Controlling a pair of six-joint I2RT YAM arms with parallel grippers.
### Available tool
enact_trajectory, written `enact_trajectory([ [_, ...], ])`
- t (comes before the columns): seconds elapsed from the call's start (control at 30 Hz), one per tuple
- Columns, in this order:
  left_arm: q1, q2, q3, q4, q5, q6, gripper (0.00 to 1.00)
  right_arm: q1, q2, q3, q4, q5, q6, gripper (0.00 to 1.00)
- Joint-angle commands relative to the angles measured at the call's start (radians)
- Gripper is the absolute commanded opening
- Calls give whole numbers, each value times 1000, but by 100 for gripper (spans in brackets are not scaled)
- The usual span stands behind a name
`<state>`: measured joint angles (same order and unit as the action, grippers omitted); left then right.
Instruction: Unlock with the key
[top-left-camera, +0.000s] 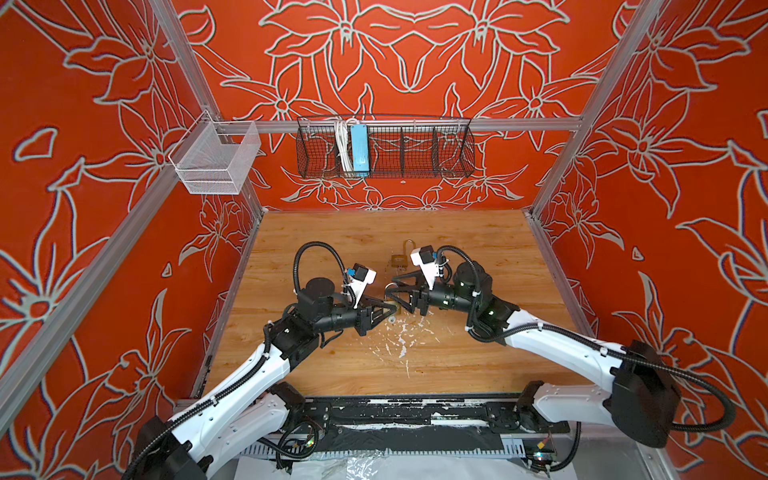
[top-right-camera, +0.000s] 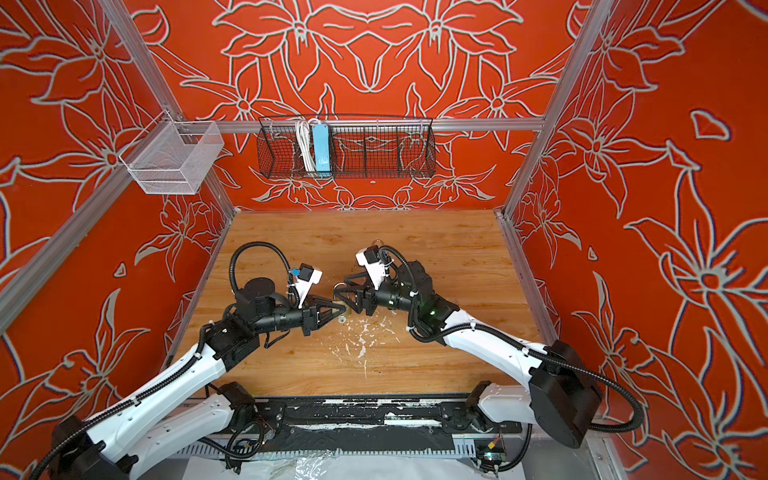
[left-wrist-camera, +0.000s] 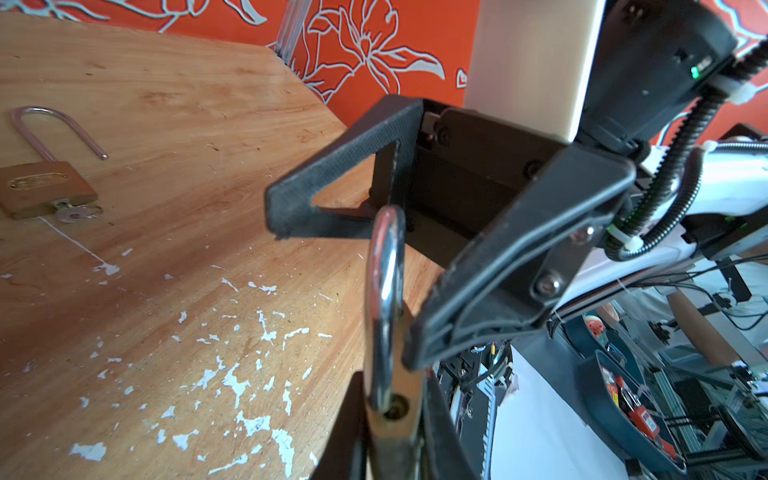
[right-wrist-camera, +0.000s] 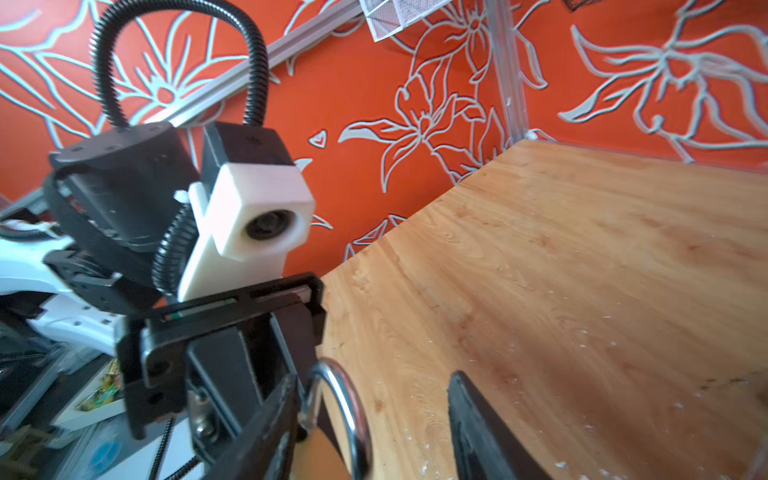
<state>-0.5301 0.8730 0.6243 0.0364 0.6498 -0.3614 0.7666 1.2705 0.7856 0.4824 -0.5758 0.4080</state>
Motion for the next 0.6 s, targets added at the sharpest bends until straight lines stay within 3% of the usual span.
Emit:
enact_trajectory([
  [0.0, 2, -11, 19, 44, 39, 30, 0, -4, 10, 37, 73, -59, 41, 44],
  [0.07, 1, -11, 19, 34, 24, 30, 0, -3, 11, 37, 70, -46, 49, 27],
  [0.17, 1, -16, 13, 15, -50, 24, 0, -4, 10, 48, 26, -21, 44, 13],
  [0.37, -3, -41, 1, -10, -222, 27, 0, -1, -5, 77, -113, 112, 22, 2],
  [0.57, -22, -62, 40, -80, -398, 72, 0, 14, -6, 110, -216, 203, 1, 5],
])
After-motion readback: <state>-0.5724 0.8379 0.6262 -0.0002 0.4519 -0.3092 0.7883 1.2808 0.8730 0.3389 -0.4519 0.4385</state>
